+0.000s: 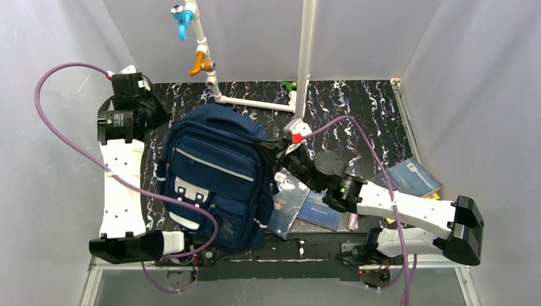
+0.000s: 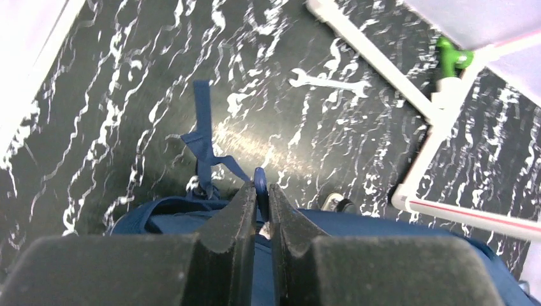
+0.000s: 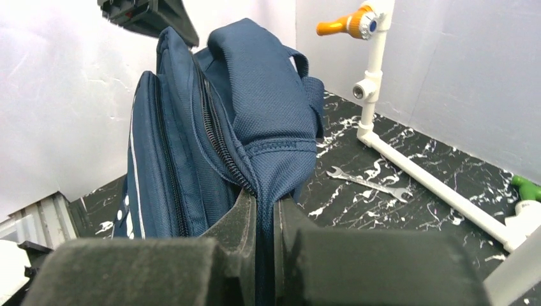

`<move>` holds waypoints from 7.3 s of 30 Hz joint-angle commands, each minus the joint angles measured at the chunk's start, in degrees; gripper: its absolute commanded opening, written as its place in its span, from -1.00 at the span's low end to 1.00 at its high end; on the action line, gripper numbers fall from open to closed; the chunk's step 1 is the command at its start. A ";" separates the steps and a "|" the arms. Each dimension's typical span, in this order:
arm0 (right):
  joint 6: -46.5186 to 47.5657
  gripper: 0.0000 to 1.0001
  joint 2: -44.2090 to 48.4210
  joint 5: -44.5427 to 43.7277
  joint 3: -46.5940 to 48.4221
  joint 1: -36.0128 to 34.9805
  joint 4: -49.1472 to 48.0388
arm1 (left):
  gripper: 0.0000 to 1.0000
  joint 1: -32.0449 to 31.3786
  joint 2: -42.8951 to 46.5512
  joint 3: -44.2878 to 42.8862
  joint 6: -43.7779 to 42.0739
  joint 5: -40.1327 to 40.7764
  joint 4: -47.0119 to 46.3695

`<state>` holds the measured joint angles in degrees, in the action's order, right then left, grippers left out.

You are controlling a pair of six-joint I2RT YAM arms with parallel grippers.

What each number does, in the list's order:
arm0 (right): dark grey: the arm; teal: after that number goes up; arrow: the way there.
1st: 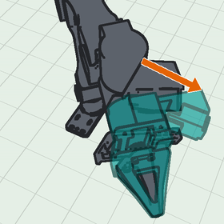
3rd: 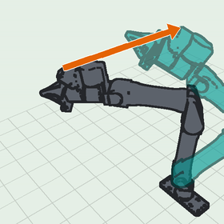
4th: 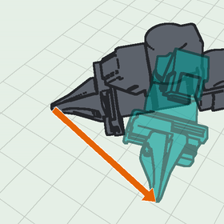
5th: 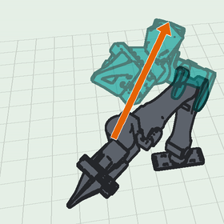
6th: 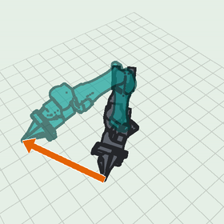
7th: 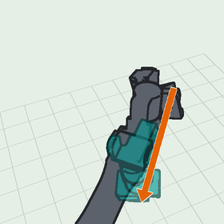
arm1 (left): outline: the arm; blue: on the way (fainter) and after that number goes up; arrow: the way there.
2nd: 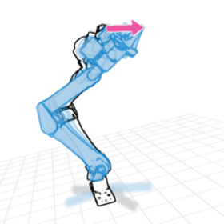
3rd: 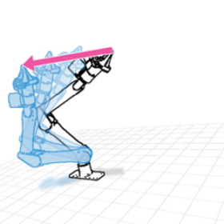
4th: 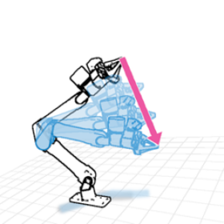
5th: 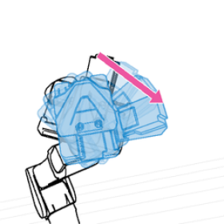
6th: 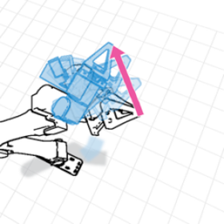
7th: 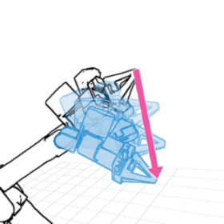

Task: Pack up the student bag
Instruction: Unzip the student bag at the center of the board.

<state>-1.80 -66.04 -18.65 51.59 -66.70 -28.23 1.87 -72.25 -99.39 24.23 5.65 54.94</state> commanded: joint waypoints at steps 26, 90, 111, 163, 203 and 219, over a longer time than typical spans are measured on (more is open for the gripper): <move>-2.59 -0.97 -3.54 -10.59 7.54 0.45 -8.57 | 0.86 8.06 16.55 16.43 16.49 -13.44 -3.26; -24.05 0.70 -20.24 11.01 12.33 -0.35 -1.52 | -1.00 -24.75 -16.97 -36.12 -30.53 0.34 0.13; -10.23 0.95 -22.31 15.79 16.77 -7.42 17.01 | -1.00 -22.35 8.37 14.19 -37.46 15.10 -9.54; -41.97 -0.97 -33.04 3.57 25.00 3.85 31.52 | -1.00 -22.36 24.11 31.87 -27.11 -10.44 -8.22; -62.60 -0.97 -16.49 -18.82 7.22 -5.69 12.55 | -1.00 -40.79 5.05 27.42 -41.54 21.18 -25.40; -29.30 0.87 -20.79 1.17 15.72 -5.30 30.66 | -1.00 -39.79 19.90 43.90 -36.25 26.73 -20.14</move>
<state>-45.56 -95.20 -20.23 65.36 -72.07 -7.44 -38.13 -55.53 -55.92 -15.70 30.59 35.33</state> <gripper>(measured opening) 0.849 0.099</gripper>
